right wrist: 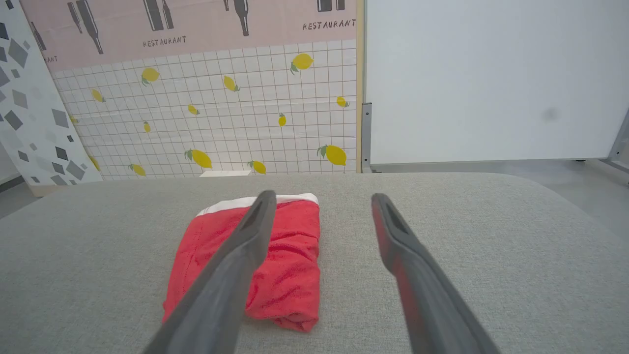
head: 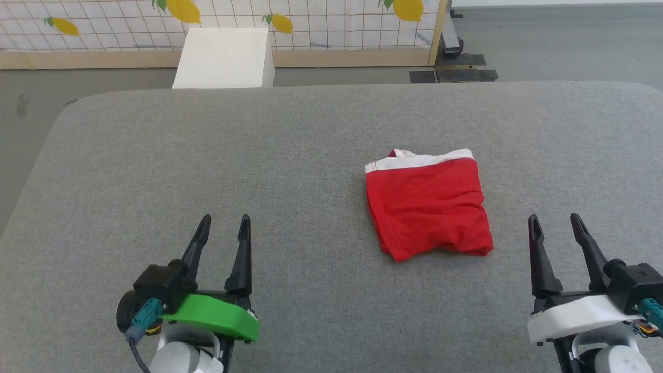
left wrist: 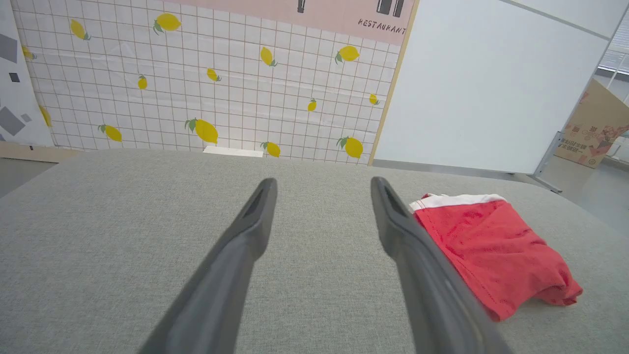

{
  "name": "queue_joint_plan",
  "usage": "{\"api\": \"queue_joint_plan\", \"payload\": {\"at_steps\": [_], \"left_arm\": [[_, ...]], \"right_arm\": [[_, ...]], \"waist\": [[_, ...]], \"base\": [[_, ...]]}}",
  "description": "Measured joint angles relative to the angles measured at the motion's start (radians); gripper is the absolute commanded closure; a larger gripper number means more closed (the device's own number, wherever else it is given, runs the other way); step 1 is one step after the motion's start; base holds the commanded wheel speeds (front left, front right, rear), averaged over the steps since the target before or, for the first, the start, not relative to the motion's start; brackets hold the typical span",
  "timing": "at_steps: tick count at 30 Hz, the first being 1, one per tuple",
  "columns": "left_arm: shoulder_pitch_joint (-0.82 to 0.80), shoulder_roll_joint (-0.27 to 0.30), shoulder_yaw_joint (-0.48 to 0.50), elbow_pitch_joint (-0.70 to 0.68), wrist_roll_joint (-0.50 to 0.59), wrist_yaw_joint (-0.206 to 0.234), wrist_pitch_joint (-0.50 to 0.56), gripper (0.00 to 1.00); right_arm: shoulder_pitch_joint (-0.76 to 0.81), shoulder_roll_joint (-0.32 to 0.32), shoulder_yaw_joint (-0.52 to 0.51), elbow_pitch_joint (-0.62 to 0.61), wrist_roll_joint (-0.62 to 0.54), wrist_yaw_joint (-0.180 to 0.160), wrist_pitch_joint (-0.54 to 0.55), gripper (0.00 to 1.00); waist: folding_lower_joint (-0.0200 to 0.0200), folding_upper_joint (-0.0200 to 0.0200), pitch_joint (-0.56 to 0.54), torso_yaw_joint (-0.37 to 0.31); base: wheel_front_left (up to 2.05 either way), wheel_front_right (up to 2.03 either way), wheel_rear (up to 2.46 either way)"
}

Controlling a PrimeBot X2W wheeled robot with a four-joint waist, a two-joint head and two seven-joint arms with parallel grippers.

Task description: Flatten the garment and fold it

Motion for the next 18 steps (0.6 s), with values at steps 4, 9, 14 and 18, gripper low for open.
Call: {"api": "queue_joint_plan", "payload": {"at_steps": [4,9,14,18], "left_arm": [[0.000,0.000,0.001,-0.002,0.000,0.000,0.000,0.00],[0.000,0.000,0.002,-0.007,0.001,0.000,0.000,0.00],[-0.010,0.000,-0.017,-0.012,0.005,0.000,0.000,0.00],[-0.036,0.000,-0.025,-0.021,0.009,0.000,0.000,0.00]], "right_arm": [[0.001,0.000,0.000,-0.001,0.009,0.000,0.005,0.00],[-0.051,0.006,-0.017,0.047,0.376,0.000,0.119,0.00],[-0.206,0.002,-0.119,0.146,0.734,0.000,0.373,0.00],[-0.332,-0.027,-0.210,0.301,0.826,0.000,0.559,0.00]], "waist": [[0.0000,0.0000,0.003,0.001],[0.0000,0.0000,0.019,-0.001],[0.0000,0.0000,0.051,0.005],[0.0000,0.0000,0.087,0.020]], "base": [[0.00,0.00,0.00],[0.00,0.00,0.00],[0.00,0.00,0.00],[0.00,0.00,0.00]]}}
